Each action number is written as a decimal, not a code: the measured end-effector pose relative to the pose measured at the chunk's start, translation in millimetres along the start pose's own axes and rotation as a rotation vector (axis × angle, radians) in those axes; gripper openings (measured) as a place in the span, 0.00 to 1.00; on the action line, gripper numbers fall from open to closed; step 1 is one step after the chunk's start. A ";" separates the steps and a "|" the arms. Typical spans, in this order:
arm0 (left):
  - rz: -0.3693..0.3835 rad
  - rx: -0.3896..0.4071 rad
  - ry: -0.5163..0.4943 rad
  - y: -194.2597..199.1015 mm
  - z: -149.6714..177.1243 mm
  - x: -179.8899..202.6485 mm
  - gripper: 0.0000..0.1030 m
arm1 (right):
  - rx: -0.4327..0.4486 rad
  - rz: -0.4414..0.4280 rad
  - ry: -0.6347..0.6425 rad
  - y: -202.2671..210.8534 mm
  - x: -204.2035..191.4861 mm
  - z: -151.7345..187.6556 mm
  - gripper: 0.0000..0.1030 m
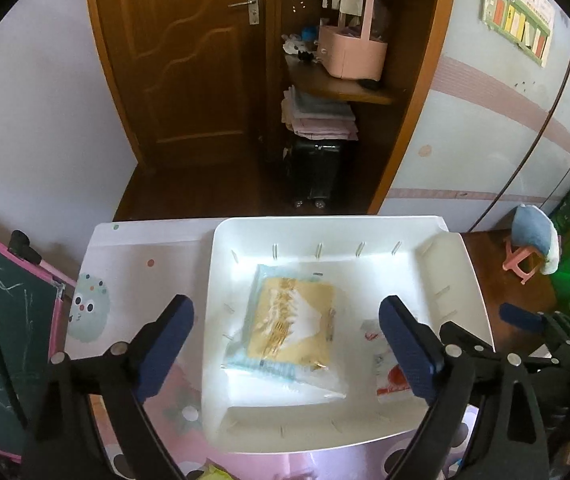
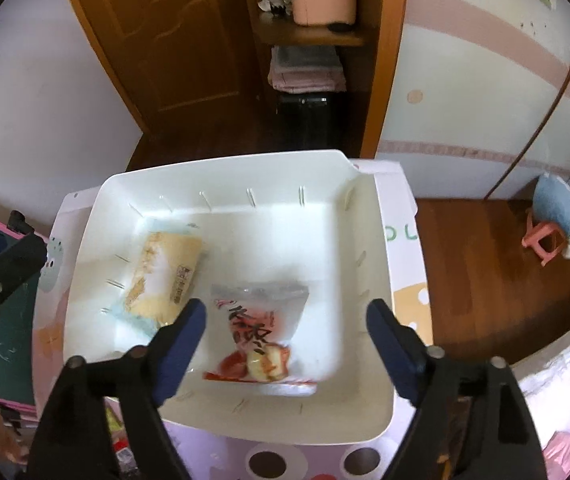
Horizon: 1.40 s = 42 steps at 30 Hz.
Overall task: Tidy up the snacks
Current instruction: 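Lift both tools out of the basket back toward the snacks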
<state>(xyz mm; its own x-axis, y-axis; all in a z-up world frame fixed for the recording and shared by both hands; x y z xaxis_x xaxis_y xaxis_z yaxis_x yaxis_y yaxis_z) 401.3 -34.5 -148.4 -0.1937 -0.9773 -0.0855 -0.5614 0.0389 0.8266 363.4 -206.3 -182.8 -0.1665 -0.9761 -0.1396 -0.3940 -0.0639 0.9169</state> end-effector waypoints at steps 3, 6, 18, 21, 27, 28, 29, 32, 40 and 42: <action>-0.018 0.008 -0.015 3.4 -0.3 3.3 0.91 | 0.017 0.001 0.004 1.5 0.3 -1.4 0.87; 0.008 0.022 -0.019 9.4 0.3 9.4 0.91 | 0.007 -0.021 -0.014 2.2 0.1 -0.2 0.87; 0.002 0.062 -0.001 32.9 8.2 6.3 0.91 | -0.024 -0.033 -0.021 7.2 1.9 14.4 0.87; 0.003 0.049 0.018 37.3 14.4 1.4 0.91 | -0.028 -0.031 -0.010 10.0 0.1 19.4 0.87; 0.014 -0.021 -0.005 46.0 32.8 -3.1 0.89 | -0.027 -0.043 -0.013 17.9 -3.0 28.1 0.87; 0.006 -0.027 -0.012 48.2 35.6 -4.5 0.89 | -0.029 -0.047 -0.016 19.2 -3.6 29.7 0.87; 0.004 -0.029 -0.016 50.5 39.4 -4.5 0.89 | -0.031 -0.050 -0.019 20.5 -4.2 31.7 0.87; 0.021 -0.036 -0.020 59.1 48.1 -5.2 0.89 | -0.035 -0.041 -0.021 23.5 -5.9 36.8 0.87; 0.047 -0.033 -0.035 83.6 63.9 -9.2 0.89 | -0.012 -0.006 -0.004 46.9 -11.3 49.1 0.87; 0.048 -0.032 -0.042 89.4 67.0 -11.5 0.89 | 0.006 0.000 -0.002 58.7 -13.0 51.6 0.87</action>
<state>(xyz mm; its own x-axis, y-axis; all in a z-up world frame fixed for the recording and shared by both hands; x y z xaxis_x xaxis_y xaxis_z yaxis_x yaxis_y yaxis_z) 299.5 -5.8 -110.7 -0.2538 -0.9649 -0.0676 -0.5246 0.0786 0.8477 295.8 -186.6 -146.5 -0.1680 -0.9757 -0.1406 -0.3997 -0.0630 0.9145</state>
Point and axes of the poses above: each gripper's, at about its wrist camera, not at the fingertips, and y roughly against the way its jaws point, x to its right, z to its underside, the point moved 9 cm from there along -y, roughly the way its jaws point, and after that the axes turned 12 degrees about -y, right-handed, at the moved point
